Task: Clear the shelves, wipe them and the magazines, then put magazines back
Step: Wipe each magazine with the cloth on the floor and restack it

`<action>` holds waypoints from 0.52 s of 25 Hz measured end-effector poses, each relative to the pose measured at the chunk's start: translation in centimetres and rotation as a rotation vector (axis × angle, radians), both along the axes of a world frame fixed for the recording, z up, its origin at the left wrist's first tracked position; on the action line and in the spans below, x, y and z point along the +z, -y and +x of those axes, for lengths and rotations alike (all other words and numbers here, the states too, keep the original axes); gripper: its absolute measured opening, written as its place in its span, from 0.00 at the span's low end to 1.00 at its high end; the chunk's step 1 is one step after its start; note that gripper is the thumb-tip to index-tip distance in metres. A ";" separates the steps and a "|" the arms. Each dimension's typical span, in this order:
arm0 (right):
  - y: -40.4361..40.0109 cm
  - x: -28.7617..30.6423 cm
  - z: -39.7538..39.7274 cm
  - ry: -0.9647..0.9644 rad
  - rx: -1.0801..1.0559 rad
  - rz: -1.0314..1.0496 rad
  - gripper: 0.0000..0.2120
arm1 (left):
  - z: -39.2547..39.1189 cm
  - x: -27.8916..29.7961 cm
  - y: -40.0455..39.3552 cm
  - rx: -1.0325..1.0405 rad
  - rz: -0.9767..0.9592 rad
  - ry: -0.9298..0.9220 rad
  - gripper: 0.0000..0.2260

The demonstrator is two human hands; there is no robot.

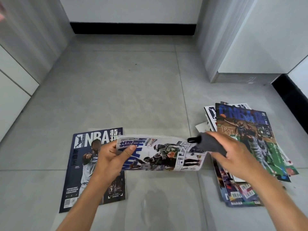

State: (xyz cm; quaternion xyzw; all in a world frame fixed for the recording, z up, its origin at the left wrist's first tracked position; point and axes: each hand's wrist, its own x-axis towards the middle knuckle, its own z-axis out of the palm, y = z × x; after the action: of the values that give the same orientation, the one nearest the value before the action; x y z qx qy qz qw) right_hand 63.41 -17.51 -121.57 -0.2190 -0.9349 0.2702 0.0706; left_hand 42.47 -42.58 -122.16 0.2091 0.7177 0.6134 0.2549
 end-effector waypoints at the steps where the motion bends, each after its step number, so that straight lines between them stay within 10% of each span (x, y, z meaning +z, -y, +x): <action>1: -0.5 0.2 0.4 0.008 -0.008 -0.005 0.34 | 0.0 0.0 0.0 -0.010 -0.013 0.006 0.11; 13: 2.2 0.5 -4.2 -0.123 0.117 0.200 0.28 | -0.7 -0.6 0.2 0.038 -0.041 0.141 0.03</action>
State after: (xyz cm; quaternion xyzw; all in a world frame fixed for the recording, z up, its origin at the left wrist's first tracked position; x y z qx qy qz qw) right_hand 59.23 -19.73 -121.03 -0.1388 -0.9623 0.1923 0.1331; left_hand 41.79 -42.74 -122.75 0.1464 0.7143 0.6165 0.2970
